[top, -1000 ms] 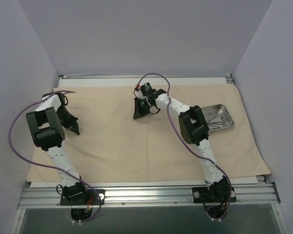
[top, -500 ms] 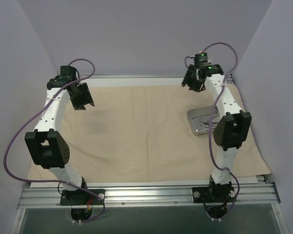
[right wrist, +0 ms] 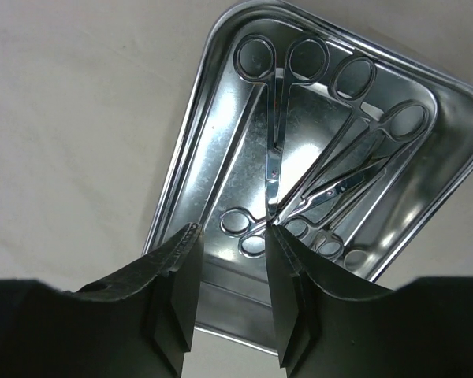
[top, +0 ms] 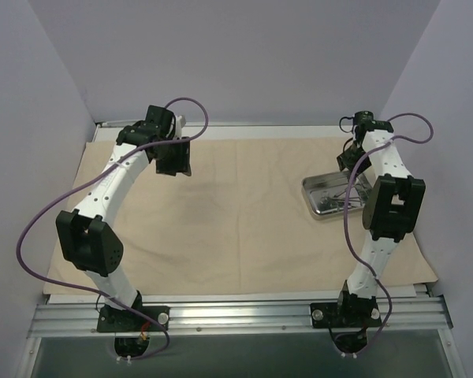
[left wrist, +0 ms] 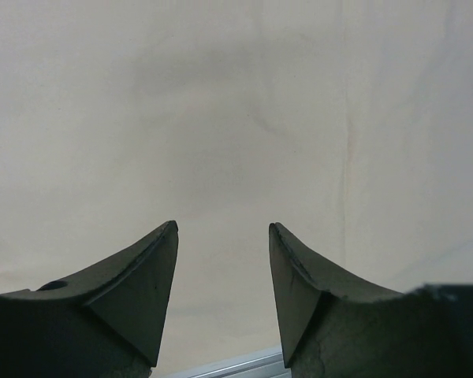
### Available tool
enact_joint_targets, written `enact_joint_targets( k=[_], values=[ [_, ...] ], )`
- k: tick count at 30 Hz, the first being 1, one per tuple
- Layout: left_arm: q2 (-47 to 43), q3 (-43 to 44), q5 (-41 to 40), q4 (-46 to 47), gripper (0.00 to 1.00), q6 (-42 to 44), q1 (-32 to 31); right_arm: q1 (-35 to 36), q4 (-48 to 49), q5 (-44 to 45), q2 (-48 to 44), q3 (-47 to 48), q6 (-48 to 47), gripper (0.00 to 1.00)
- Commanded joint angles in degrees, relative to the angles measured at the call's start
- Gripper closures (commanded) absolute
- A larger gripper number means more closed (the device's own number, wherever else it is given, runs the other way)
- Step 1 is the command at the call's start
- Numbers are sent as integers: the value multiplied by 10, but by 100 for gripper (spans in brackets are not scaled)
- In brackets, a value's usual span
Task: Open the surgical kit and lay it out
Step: Pick up the medical item from the container.
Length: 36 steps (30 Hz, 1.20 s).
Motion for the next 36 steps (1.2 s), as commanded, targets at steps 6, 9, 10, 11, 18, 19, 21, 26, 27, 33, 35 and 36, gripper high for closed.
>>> enact_joint_targets(
  k=[6,9,10,11,18,19,21,26,27,33,35,36],
  values=[
    [-36,21,1,5,43,27,-9,-17,8,33,43,-11,20,61],
    [-37,17,-1,4,43,29,-9,-20,5,54,58,-5,4,62],
    [-37,16,-1,3,43,29,-9,-20,5,57,59,-11,0,62],
    [-37,16,-1,3,43,30,-9,-21,13,54,58,-17,-3,62],
    [-22,26,3,-3,43,24,-9,-21,51,53,78,-46,-23,62],
    [-20,28,3,-6,43,23,-9,-21,50,56,87,-45,-24,62],
    [-18,33,6,-6,44,23,-9,-21,51,57,98,-46,-27,62],
    [-17,33,8,-8,44,22,-8,-21,66,51,97,-69,-21,63],
    [-17,33,8,-8,44,21,-9,-21,70,51,98,-74,-21,64],
    [-10,42,13,-12,44,16,-9,-21,73,46,119,-75,-26,77],
    [-10,43,14,-12,44,15,-9,-20,76,40,110,-85,-27,86],
    [-10,42,15,-12,44,15,-9,-21,76,38,101,-89,-27,89]
  ],
)
